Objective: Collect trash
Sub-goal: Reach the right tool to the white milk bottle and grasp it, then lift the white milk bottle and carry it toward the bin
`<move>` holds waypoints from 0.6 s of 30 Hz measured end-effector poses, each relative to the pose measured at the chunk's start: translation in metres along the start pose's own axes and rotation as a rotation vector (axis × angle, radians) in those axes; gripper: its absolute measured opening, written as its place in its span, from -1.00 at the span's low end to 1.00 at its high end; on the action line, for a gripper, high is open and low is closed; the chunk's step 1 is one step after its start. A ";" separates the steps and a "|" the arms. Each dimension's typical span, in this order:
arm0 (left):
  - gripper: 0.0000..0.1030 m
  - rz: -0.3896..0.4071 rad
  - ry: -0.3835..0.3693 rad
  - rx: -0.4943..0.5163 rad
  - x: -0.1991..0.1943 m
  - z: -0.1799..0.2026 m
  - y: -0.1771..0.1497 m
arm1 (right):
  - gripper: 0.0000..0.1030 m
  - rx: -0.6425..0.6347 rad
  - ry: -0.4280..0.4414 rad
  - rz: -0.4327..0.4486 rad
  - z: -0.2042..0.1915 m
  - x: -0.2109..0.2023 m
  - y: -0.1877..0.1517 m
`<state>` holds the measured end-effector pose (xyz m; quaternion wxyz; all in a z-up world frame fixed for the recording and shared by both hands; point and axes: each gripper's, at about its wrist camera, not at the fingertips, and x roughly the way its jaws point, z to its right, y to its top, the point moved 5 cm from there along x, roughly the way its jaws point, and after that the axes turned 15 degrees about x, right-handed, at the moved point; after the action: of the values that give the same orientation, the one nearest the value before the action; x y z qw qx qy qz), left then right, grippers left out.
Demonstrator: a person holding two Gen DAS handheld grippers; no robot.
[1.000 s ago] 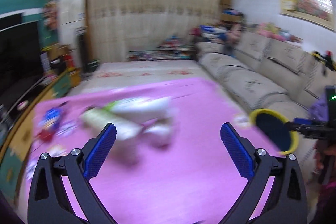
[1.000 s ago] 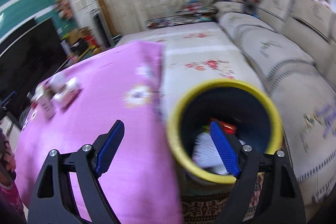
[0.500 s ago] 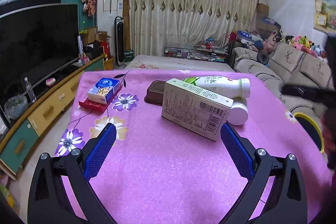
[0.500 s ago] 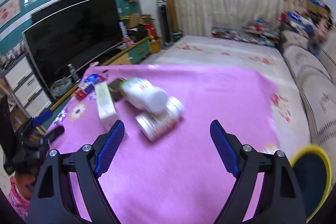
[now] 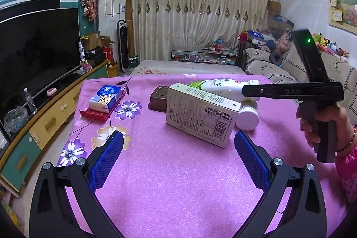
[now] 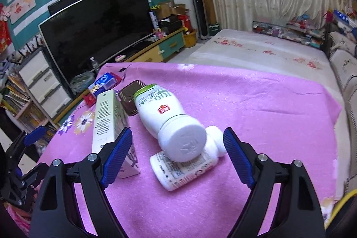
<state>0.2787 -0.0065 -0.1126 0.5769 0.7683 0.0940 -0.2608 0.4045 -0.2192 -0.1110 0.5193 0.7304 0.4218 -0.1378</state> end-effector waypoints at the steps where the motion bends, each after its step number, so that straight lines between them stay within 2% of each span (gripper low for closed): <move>1: 0.90 -0.001 0.000 0.002 0.000 0.000 0.000 | 0.42 -0.003 0.010 -0.001 -0.001 0.002 -0.001; 5: 0.90 -0.003 -0.002 0.009 0.000 0.002 0.000 | 0.10 -0.026 0.029 -0.016 -0.005 0.005 -0.003; 6: 0.90 -0.004 -0.001 0.013 0.000 0.003 0.000 | -0.11 -0.034 0.026 -0.020 -0.006 0.005 -0.005; 7: 0.90 -0.004 0.001 0.016 0.000 0.003 0.000 | -0.19 -0.035 0.030 -0.019 -0.007 0.005 -0.005; 14: 0.90 -0.007 0.004 0.020 -0.001 0.004 0.000 | -0.22 0.014 0.089 0.058 -0.014 -0.020 0.007; 18: 0.90 -0.009 0.006 0.026 0.000 0.005 0.000 | -0.22 0.041 0.087 0.119 -0.014 -0.040 0.020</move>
<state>0.2771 -0.0109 -0.1136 0.5654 0.7762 0.0957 -0.2621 0.3919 -0.2279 -0.0664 0.4928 0.7698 0.3969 -0.0835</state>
